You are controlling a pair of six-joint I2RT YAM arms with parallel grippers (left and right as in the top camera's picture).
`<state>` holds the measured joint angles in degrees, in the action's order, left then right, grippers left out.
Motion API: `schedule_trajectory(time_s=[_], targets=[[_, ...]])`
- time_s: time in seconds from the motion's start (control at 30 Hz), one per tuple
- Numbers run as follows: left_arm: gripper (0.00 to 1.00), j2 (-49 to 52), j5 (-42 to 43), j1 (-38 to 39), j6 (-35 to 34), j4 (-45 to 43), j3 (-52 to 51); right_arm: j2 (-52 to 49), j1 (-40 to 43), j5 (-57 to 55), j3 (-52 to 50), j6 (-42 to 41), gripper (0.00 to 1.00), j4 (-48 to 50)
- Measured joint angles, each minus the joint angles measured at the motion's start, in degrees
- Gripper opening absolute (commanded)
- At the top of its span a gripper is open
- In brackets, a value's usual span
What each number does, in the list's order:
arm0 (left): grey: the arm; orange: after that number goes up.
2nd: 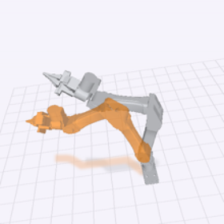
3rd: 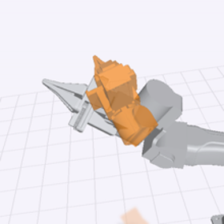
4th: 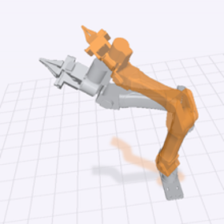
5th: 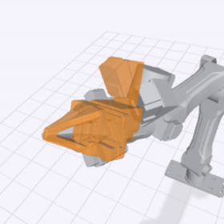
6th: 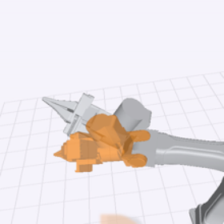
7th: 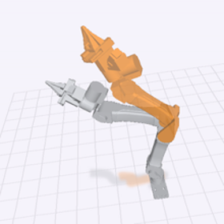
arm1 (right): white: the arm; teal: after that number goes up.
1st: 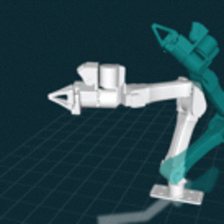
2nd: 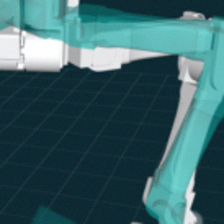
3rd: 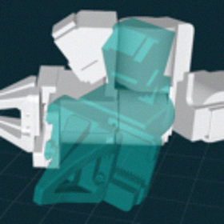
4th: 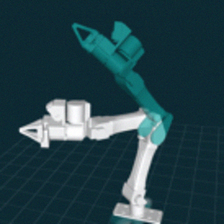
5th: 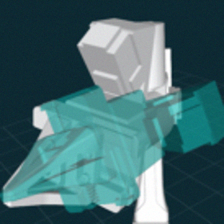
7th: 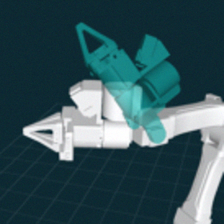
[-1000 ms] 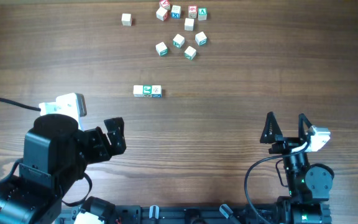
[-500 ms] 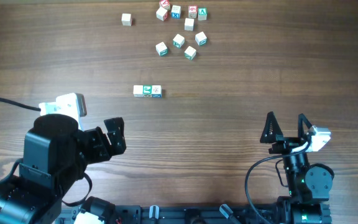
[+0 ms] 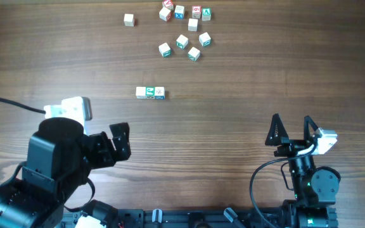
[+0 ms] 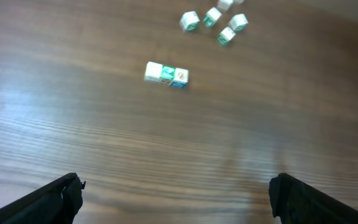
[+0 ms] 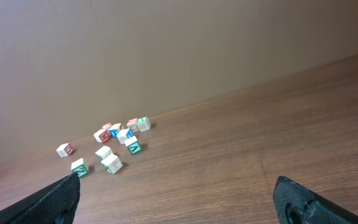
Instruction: Form a horizontal line
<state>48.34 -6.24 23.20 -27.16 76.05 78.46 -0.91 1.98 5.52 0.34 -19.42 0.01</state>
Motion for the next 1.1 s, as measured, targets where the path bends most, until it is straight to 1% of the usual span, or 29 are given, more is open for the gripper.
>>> schedule_trajectory(time_s=[0.03, 0.1, 0.23, 0.27, 0.3, 0.33, 0.4, 0.43, 0.47, 0.63, 0.7, 0.8, 0.97, 1.1], targets=[[1.00, -0.26, -0.13, 0.15, 0.02, -1.40, -0.35, 0.00, 0.02, 0.00, 0.00, 0.00, 1.00, 0.00], [1.00, -1.62, -0.63, -0.55, 0.22, -7.30, -2.60, 0.00, 0.00, 0.00, 0.00, 0.00, 1.00, 0.00], [1.00, -8.17, 0.48, -5.60, 2.27, -22.18, -13.35, 0.00, 0.02, 0.00, 0.00, 0.00, 0.99, 0.02], [1.00, -11.63, 1.81, -7.52, 3.34, -28.24, -18.49, 0.00, 0.00, 0.00, 0.00, 0.00, 1.00, 0.00], [1.00, -13.88, 2.54, -8.90, 4.13, -31.21, -21.99, 0.00, 0.00, 0.00, 0.00, -0.02, 1.00, -0.02], [1.00, -17.73, 3.98, -10.78, 5.31, -37.13, -27.69, 0.00, 0.02, 0.00, 0.00, 0.00, 1.00, -0.02], [1.00, -23.74, 6.56, -13.64, 7.21, -43.93, -36.46, 0.00, 0.02, 0.00, 0.00, -0.02, 1.00, -0.04], [1.00, -26.91, 8.07, -14.97, 8.37, -50.38, -41.77, 0.00, 0.00, 0.00, 0.02, -0.02, 1.00, -0.02], [1.00, -29.64, 9.38, -16.06, 9.22, -53.96, -46.23, 0.00, 0.00, 0.00, 0.02, -0.02, 1.00, 0.02], [1.00, -40.06, 12.66, -18.62, 11.45, -73.31, -66.53, 0.02, 0.00, 0.00, 0.02, -0.02, 1.00, 0.00], [1.00, -42.32, 13.40, -18.93, 12.09, -77.02, -71.25, 0.02, 0.02, 0.00, 0.02, -0.02, 1.00, 0.02], [1.00, -44.13, 13.68, -19.54, 14.95, -78.20, -74.55, 0.02, 0.02, 0.00, 0.02, -0.02, 1.00, 0.00], [1.00, -46.56, 13.64, -20.22, 22.99, -75.17, -76.63, 0.02, 0.00, 0.00, 0.02, -0.02, 1.00, 0.02], [1.00, -47.01, 13.38, -20.22, 25.90, -72.43, -77.77, 0.02, 0.00, 0.00, 0.02, -0.02, 1.00, 0.00]])
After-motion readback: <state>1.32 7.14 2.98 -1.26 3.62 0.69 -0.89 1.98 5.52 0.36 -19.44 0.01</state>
